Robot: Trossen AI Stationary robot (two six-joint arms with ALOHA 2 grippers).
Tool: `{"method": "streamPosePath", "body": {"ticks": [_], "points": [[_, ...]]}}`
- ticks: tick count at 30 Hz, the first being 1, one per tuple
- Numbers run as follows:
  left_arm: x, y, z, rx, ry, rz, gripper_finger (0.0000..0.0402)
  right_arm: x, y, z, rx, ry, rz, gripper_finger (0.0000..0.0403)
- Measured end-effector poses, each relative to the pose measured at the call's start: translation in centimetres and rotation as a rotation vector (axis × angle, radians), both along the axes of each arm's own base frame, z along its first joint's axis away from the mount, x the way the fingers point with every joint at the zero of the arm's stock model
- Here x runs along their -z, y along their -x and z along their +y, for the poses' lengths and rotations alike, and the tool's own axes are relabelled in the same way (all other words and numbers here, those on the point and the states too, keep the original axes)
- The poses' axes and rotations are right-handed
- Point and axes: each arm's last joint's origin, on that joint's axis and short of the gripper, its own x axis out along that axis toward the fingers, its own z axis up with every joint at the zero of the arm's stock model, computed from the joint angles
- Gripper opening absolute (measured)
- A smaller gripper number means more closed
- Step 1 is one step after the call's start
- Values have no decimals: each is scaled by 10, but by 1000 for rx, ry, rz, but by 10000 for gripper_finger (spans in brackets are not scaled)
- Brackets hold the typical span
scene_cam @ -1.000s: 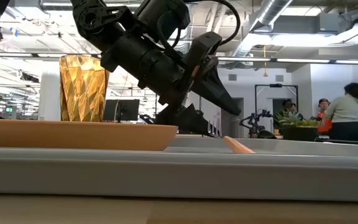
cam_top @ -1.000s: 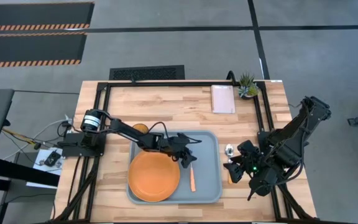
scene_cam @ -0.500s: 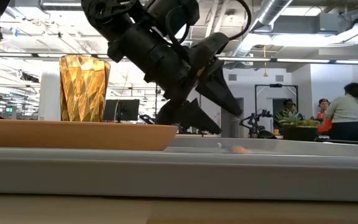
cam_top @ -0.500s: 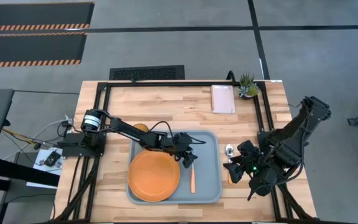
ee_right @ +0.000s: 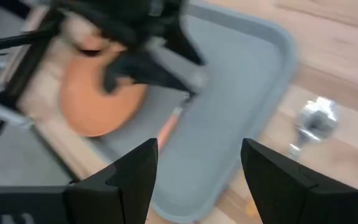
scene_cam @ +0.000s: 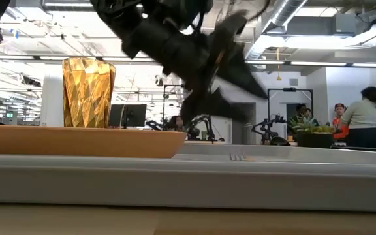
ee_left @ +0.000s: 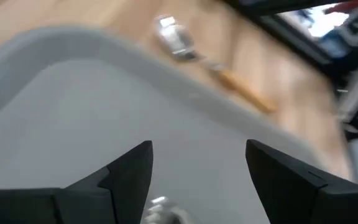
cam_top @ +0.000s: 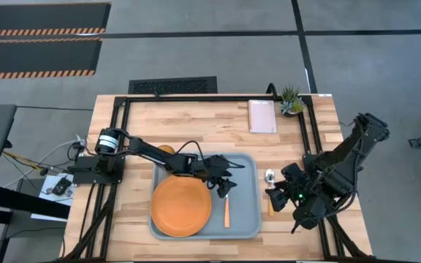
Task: Pick and place plate/cup/fork/spoon on tray
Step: Put the orange spoon on the serving tray to the right of the orange fork
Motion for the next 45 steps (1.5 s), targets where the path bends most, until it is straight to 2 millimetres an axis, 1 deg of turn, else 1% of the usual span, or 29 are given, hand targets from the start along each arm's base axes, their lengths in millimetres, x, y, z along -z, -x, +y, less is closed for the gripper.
{"method": "streamPosePath", "body": {"ticks": [2,4,6,8,10,13,16,18,21,24,30,33,36,42,45], "points": [[-12,-6,-1,42,1,-36,242,5,1,-5,62,-21,82,254],[-27,-13,1,84,5,-75,242,14,2,-9,121,-29,209,254],[-43,-17,6,115,9,-99,242,23,3,-9,170,-33,350,254],[-61,-20,14,118,22,-118,241,38,-1,-6,186,-43,447,254],[-79,-21,23,106,54,-157,241,55,-7,0,197,-69,488,254],[-106,-18,35,66,103,-225,241,82,-15,6,211,-115,498,254],[-125,-13,42,43,142,-285,241,110,-20,9,210,-168,492,254],[-132,-11,43,33,165,-305,241,125,-21,8,211,-198,492,254],[-136,-11,43,41,196,-328,241,145,-18,3,219,-215,522,254],[-136,-11,40,53,226,-332,241,159,-17,0,216,-240,501,254],[-137,-11,34,67,222,-334,241,190,-15,-5,216,-319,444,254],[-136,-11,34,64,227,-331,242,199,-15,-5,216,-338,437,244],[-136,-10,35,61,226,-329,242,201,-15,-5,239,-339,460,208],[-137,-11,35,62,225,-339,242,197,-15,-4,245,-320,496,90],[-137,-11,35,57,223,-334,242,197,-15,-4,232,-319,499,46]]}}
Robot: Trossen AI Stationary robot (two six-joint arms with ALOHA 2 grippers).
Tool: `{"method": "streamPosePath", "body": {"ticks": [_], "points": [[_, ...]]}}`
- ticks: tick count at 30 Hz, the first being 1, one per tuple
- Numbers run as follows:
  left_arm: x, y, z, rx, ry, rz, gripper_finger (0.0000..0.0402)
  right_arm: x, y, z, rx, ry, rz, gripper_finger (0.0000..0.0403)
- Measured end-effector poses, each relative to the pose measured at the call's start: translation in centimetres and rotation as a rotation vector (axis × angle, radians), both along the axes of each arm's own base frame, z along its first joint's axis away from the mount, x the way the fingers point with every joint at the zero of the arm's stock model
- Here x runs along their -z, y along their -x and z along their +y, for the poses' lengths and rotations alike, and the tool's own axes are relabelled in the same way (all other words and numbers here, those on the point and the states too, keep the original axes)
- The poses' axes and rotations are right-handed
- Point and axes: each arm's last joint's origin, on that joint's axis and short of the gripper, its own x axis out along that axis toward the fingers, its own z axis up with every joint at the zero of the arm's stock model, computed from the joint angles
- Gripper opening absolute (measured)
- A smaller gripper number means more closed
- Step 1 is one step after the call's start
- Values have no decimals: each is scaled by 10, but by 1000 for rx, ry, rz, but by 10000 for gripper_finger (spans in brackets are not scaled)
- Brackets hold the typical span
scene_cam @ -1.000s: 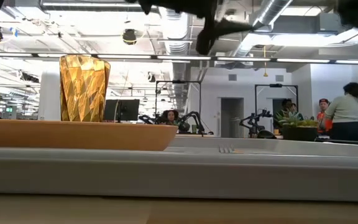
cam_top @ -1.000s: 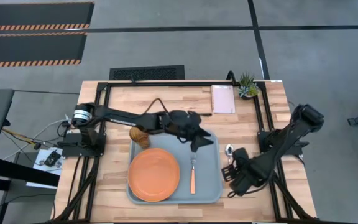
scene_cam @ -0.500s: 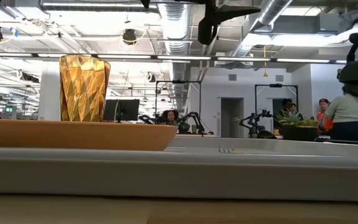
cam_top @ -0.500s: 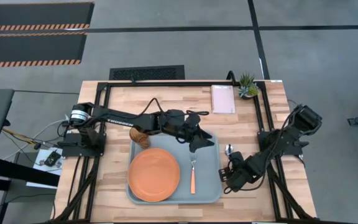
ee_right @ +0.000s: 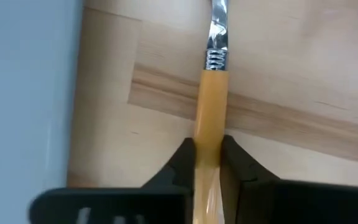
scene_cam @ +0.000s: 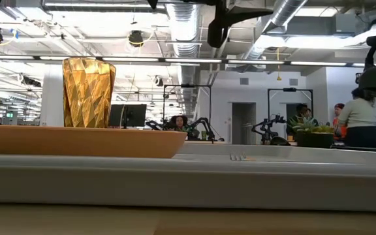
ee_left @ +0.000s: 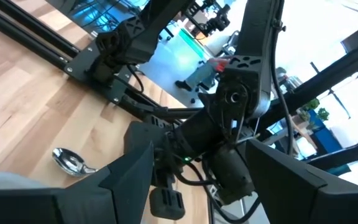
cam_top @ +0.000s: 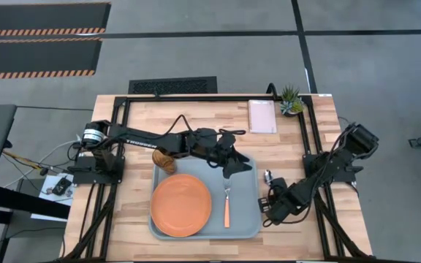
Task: Pick and place plate/cup/fork/spoon on tray
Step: Put the orange spoon on the serving tray to the right of the orange fork
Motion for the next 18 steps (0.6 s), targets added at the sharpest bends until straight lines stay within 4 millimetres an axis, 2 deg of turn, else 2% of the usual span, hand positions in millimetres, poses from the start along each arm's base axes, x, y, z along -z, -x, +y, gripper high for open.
{"method": "streamPosePath", "body": {"ticks": [2,7,12,18], "points": [[0,0,0,1,-7,1,242,0,0,0,0,2,-2,32],[3,1,0,-10,-10,33,242,-2,-1,1,29,7,-16,31],[12,3,3,-80,-32,119,242,-19,1,-1,47,66,-23,37],[23,0,11,-165,-56,172,242,-42,2,-5,46,115,-123,37]]}}
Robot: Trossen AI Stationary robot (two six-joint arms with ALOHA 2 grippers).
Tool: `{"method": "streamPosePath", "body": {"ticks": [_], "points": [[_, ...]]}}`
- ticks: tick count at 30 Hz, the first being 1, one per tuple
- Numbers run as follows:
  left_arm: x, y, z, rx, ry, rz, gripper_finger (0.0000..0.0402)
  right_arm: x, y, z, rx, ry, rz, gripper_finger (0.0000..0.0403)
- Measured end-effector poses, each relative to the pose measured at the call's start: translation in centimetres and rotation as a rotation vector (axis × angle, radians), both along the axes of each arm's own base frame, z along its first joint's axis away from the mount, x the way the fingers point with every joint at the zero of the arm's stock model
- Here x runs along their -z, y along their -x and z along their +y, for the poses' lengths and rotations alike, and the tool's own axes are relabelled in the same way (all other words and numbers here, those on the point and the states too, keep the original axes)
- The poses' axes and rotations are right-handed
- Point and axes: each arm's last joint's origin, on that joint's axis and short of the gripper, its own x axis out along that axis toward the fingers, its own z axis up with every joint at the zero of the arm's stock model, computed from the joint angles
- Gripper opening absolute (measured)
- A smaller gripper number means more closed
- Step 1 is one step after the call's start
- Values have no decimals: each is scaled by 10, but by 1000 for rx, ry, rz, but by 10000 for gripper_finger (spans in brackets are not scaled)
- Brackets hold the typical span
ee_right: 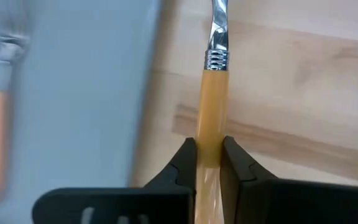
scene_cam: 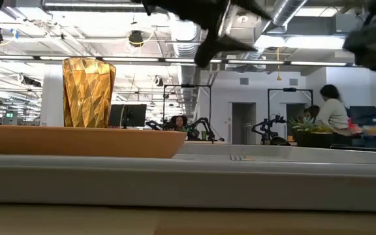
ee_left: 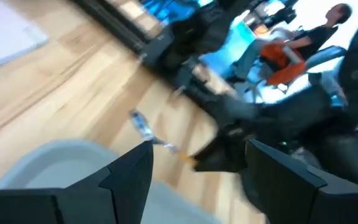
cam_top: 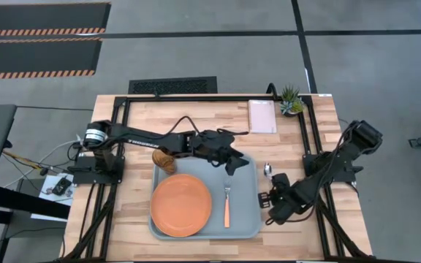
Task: Pick and place plate/cup/fork/spoon on tray
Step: Put the orange spoon on the serving tray to the right of the orange fork
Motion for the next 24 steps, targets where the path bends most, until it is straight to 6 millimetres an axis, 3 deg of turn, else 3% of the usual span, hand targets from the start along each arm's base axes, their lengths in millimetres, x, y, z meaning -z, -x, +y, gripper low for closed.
{"method": "streamPosePath", "body": {"ticks": [10,17,24], "points": [[46,-24,15,14,169,25,242,-22,-13,-6,-146,62,-79,43],[59,-26,15,9,196,73,242,-36,-26,-10,-214,110,-120,44],[58,-26,17,-17,182,65,242,-44,-35,-14,-259,136,-137,46]]}}
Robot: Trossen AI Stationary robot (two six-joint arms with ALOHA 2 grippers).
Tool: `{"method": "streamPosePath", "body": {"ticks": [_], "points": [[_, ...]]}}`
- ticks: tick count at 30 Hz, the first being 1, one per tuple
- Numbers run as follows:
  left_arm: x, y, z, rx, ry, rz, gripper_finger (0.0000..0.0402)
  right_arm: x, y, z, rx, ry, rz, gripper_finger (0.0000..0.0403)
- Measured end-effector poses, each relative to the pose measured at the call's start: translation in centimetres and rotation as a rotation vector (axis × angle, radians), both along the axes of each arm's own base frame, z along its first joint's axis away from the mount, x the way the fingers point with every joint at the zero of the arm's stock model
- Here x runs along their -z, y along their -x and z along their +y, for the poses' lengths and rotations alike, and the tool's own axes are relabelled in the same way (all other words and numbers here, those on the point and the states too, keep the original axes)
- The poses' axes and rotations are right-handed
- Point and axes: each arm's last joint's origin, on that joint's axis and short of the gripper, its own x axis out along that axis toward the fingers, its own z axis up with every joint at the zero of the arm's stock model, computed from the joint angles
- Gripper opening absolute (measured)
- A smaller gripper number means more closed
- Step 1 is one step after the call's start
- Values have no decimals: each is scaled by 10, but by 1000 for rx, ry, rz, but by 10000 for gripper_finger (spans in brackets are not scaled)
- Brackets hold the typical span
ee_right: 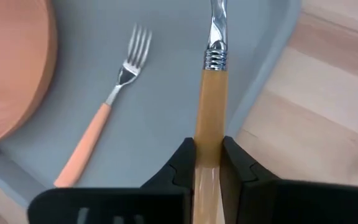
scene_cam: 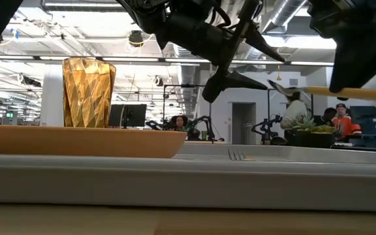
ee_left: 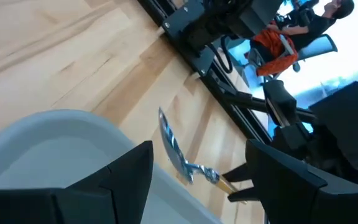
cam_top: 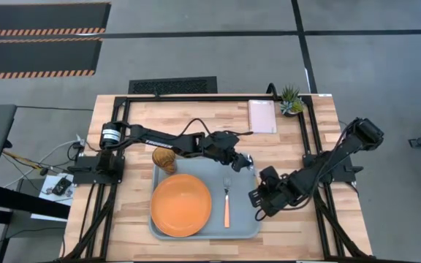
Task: Pick and place plate/cup/fork/spoon on tray
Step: Put the orange spoon on the serving tray to the right of the orange fork
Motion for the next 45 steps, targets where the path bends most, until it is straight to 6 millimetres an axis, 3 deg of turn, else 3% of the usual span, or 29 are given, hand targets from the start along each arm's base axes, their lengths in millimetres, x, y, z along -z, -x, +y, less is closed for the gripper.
{"method": "streamPosePath", "body": {"ticks": [7,17,24,32,36,45], "points": [[1,0,4,-16,-7,7,224,-3,-2,0,-10,0,-8,58],[1,1,4,18,-6,16,78,-4,-5,1,-47,9,-30,59],[1,1,4,37,-16,12,12,-4,-6,1,-59,17,-40,59],[1,1,3,49,-25,9,1,-4,-7,1,-68,17,-41,64],[0,1,3,66,-19,7,0,-4,-7,2,-73,10,-45,101],[0,2,-2,229,-27,-16,0,-5,12,31,-140,-47,-59,251]]}}
